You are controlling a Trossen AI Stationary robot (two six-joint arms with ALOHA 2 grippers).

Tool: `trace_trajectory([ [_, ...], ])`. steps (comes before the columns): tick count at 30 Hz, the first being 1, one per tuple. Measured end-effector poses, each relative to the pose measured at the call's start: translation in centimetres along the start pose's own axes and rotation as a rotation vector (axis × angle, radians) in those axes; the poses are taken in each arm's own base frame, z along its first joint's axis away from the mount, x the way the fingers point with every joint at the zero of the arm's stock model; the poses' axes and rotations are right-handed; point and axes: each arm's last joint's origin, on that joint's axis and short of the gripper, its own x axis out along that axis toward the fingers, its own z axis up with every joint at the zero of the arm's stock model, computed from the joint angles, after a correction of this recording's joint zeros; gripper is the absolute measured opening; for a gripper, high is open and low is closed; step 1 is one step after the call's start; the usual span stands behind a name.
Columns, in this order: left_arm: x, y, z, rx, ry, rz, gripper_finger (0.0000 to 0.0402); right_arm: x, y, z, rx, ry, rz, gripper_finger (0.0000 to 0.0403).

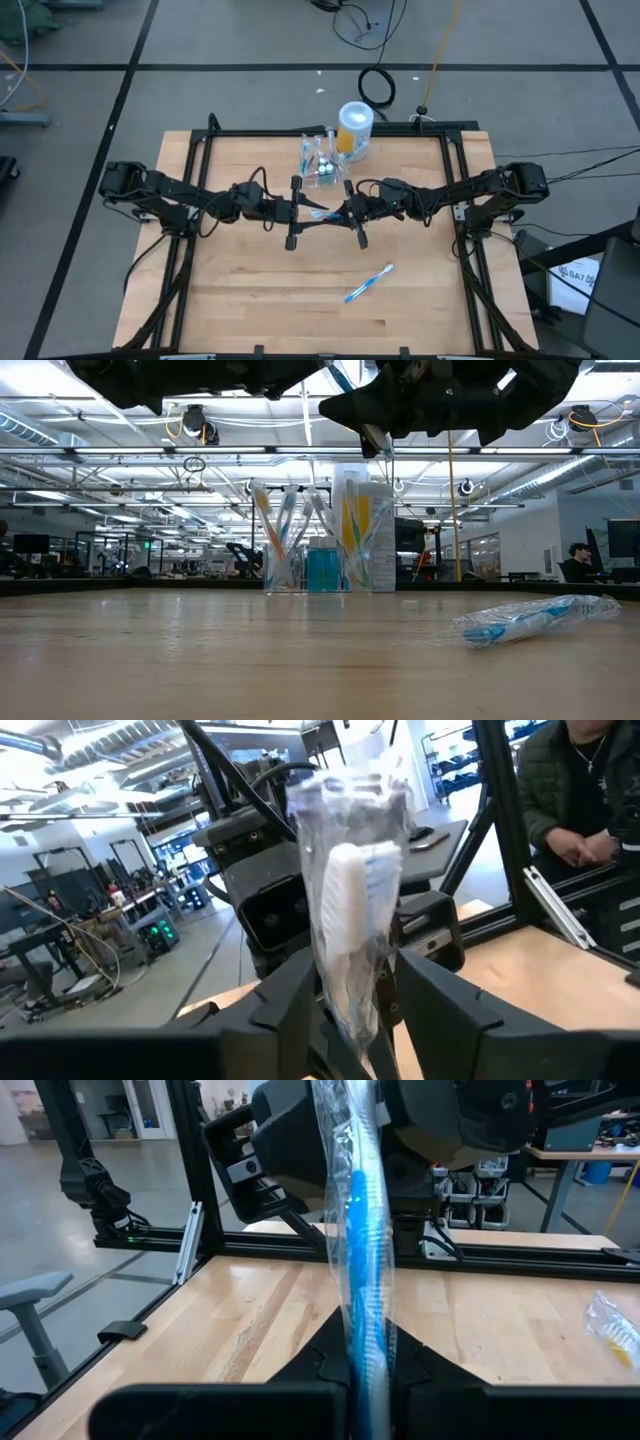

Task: Pick & Place toothbrushing station
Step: Put the left blue toothbrush into the left section of the transparent organizer

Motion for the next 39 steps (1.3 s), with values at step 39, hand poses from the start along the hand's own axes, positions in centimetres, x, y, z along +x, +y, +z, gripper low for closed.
trace_trajectory([
  [39,-0.2,1.0,-1.6,-0.029,0.183,0.166,0.0009,-0.2,-0.7,-1.5,0.139,0.140,-0.270,0.0106],
])
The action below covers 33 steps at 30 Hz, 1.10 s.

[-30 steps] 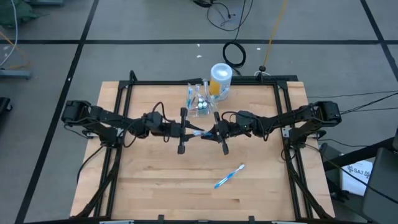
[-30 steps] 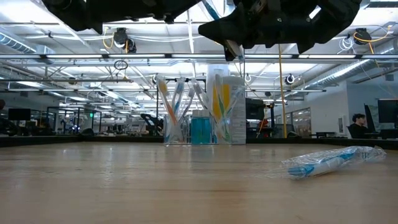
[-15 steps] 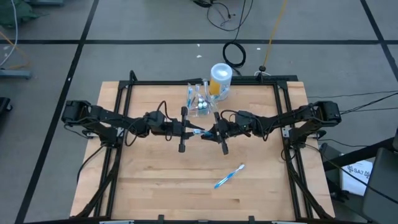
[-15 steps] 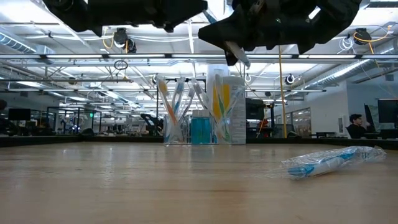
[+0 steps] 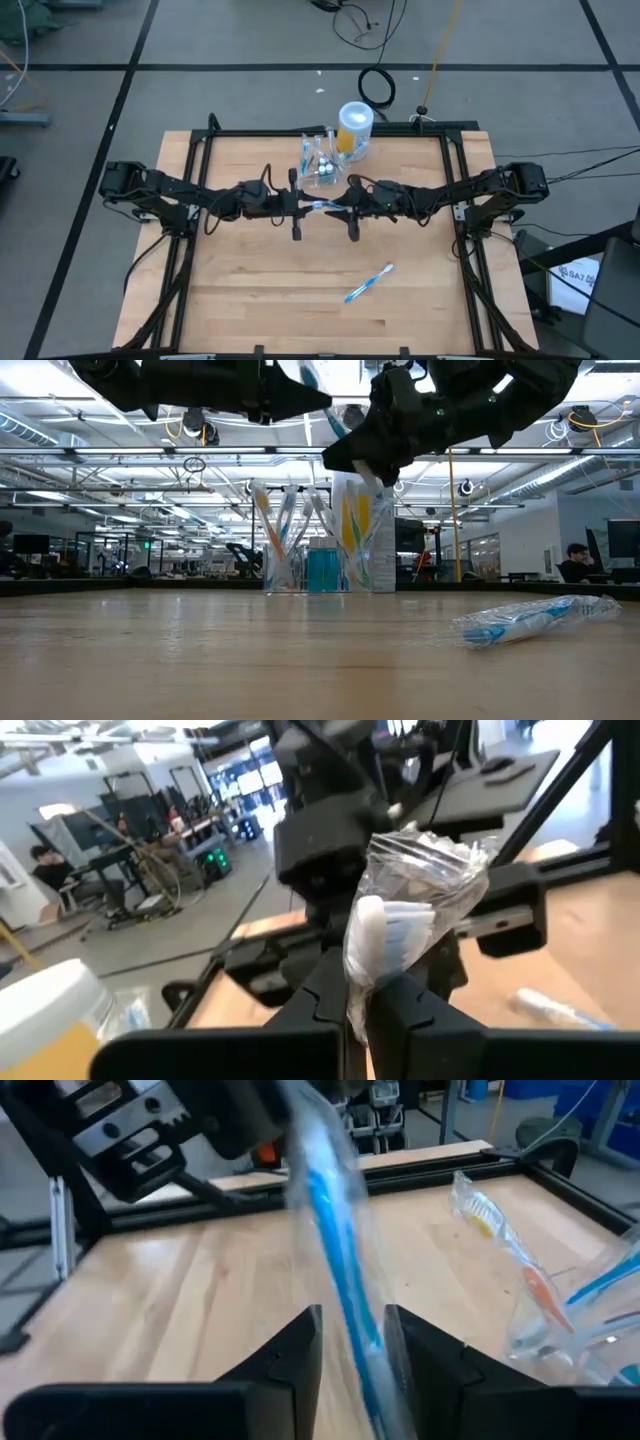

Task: Pick & Place toothbrushing station
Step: Put the left blue toothbrush into the left section of the transparent organizer

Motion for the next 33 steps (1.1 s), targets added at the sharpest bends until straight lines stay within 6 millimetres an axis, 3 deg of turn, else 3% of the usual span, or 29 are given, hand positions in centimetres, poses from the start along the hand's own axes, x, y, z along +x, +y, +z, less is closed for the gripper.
trace_trajectory([
  [5,-0.2,0.1,-0.1,0.005,0.044,0.027,0.0020,0.0,0.0,0.0,-0.033,-0.001,-0.003,0.0106],
  [10,-1.5,0.8,1.3,0.037,0.054,0.066,0.0010,-0.8,-0.1,0.9,-0.062,-0.018,-0.013,0.0107],
  [19,-4.8,2.2,4.0,0.038,0.087,0.175,0.0019,-4.4,0.1,2.5,-0.178,0.086,-0.081,0.0108],
  [25,-6.4,3.0,4.9,0.086,0.147,0.333,0.0013,-6.0,0.0,2.4,-0.187,0.184,-0.090,0.0107],
  [33,-6.8,3.4,4.6,0.093,0.212,0.433,0.0007,-6.3,0.0,1.8,-0.193,0.260,-0.094,0.0106],
])
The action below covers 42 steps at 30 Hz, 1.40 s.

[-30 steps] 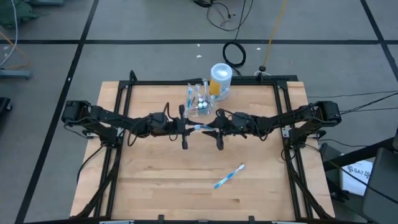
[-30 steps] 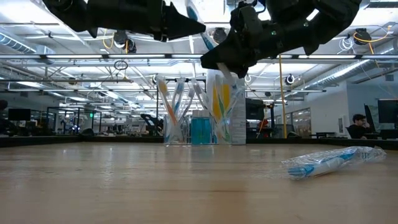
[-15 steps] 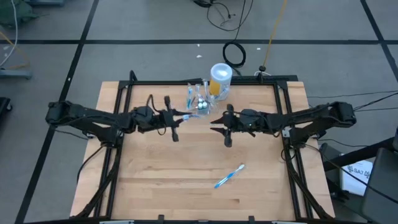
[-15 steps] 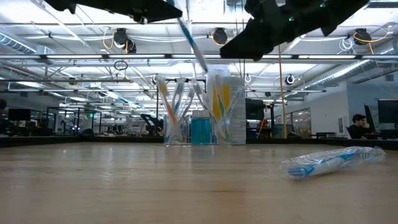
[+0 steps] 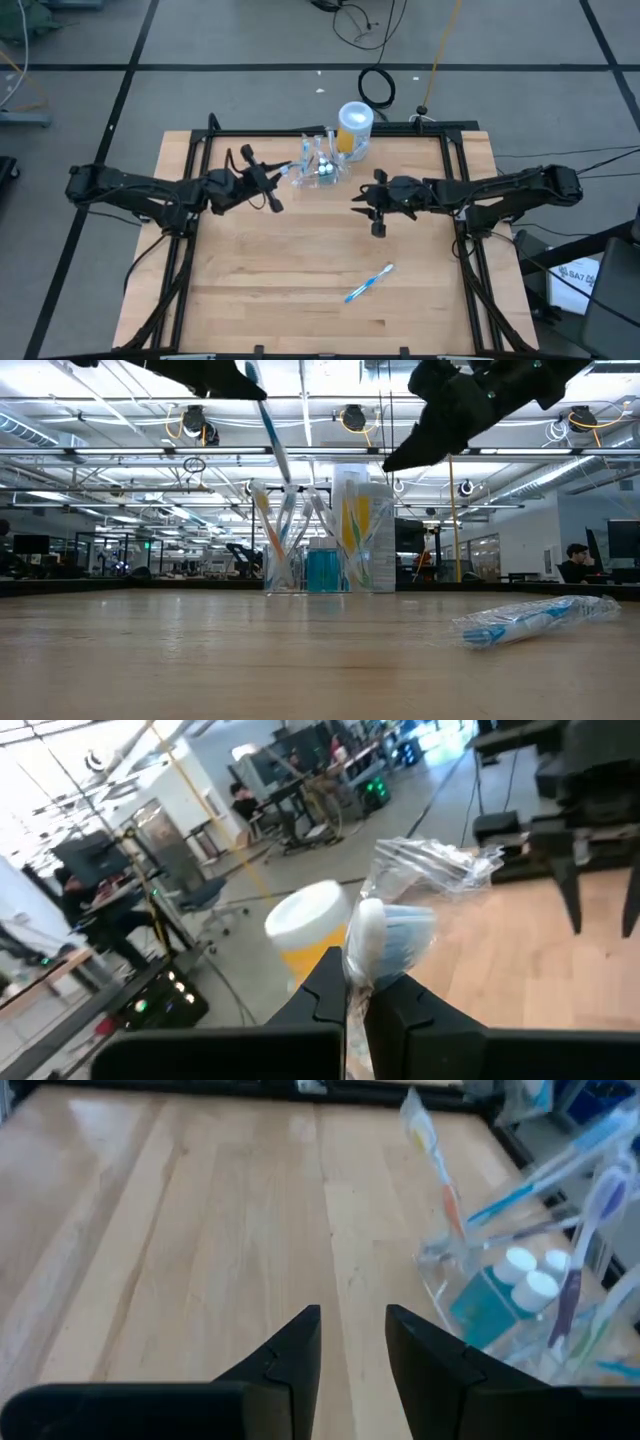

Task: Pick & Place toothbrushing station
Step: Put the left blue toothbrush into the left section of the transparent organizer

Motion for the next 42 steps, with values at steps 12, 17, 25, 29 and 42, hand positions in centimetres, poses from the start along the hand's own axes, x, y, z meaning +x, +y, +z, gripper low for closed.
trace_trajectory([
  [12,0.0,0.0,-0.3,-0.075,0.031,0.023,0.0013,-0.2,-0.7,-1.5,0.014,0.162,-0.254,0.0098],
  [17,0.3,-0.4,-0.7,-0.092,0.061,0.013,0.0016,-0.3,-0.7,-1.7,0.035,0.180,-0.280,0.0096],
  [25,2.2,-0.4,-1.9,-0.097,0.094,0.062,0.0016,-0.2,-0.7,-1.7,0.034,0.178,-0.279,0.0094],
  [29,3.1,-0.1,-2.6,-0.097,0.113,0.083,0.0006,-0.2,-0.7,-1.7,0.033,0.177,-0.279,0.0094],
  [42,4.0,0.9,-4.7,-0.214,0.242,0.066,0.0012,-0.2,-0.7,-1.7,0.033,0.175,-0.278,0.0095],
])
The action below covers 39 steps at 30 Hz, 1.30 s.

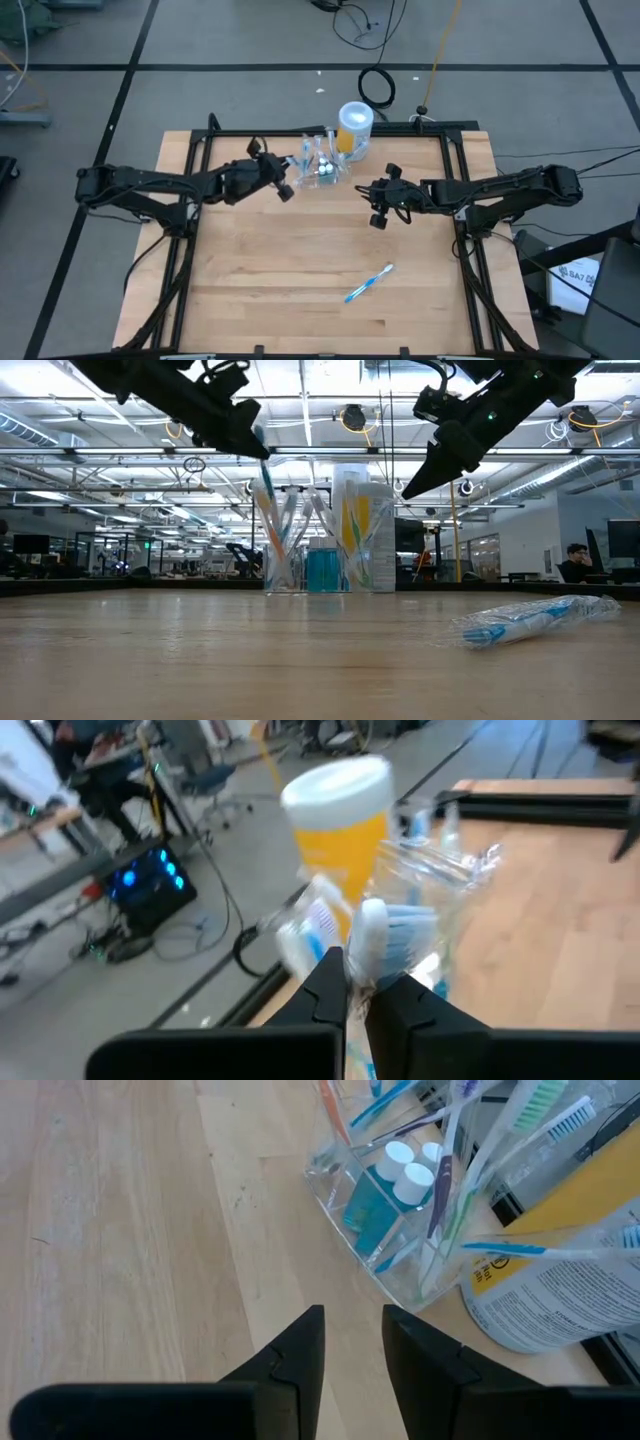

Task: Pick & Place toothbrushing station
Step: Put the left blue toothbrush into the left section of the transparent organizer

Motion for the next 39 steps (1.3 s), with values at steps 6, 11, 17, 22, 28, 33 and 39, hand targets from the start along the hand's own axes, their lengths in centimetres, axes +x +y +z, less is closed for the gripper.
trace_trajectory([
  [6,0.8,1.2,-0.7,-0.043,0.062,-0.019,0.0007,0.0,0.0,0.0,0.000,0.000,0.000,0.0094],
  [11,1.3,2.1,-1.0,-0.128,0.083,-0.118,0.0015,0.0,0.0,0.0,0.000,-0.001,0.000,0.0095],
  [17,1.7,3.2,-2.0,-0.144,0.175,-0.089,0.0010,0.0,0.0,0.0,0.000,-0.001,0.000,0.0094],
  [22,1.9,3.8,-2.3,-0.159,0.198,-0.068,0.0031,0.0,0.0,0.0,0.000,-0.001,0.000,0.0094],
  [28,2.3,3.8,-2.7,-0.158,0.217,-0.124,0.0086,0.0,0.0,0.0,0.001,-0.001,0.001,0.0095],
  [33,3.3,3.4,-3.7,-0.145,0.264,-0.123,0.0109,0.0,0.0,0.0,0.001,-0.002,0.001,0.0094],
  [39,4.7,2.6,-5.5,-0.119,0.349,-0.125,0.0101,0.0,0.0,0.0,0.001,-0.002,0.001,0.0095],
])
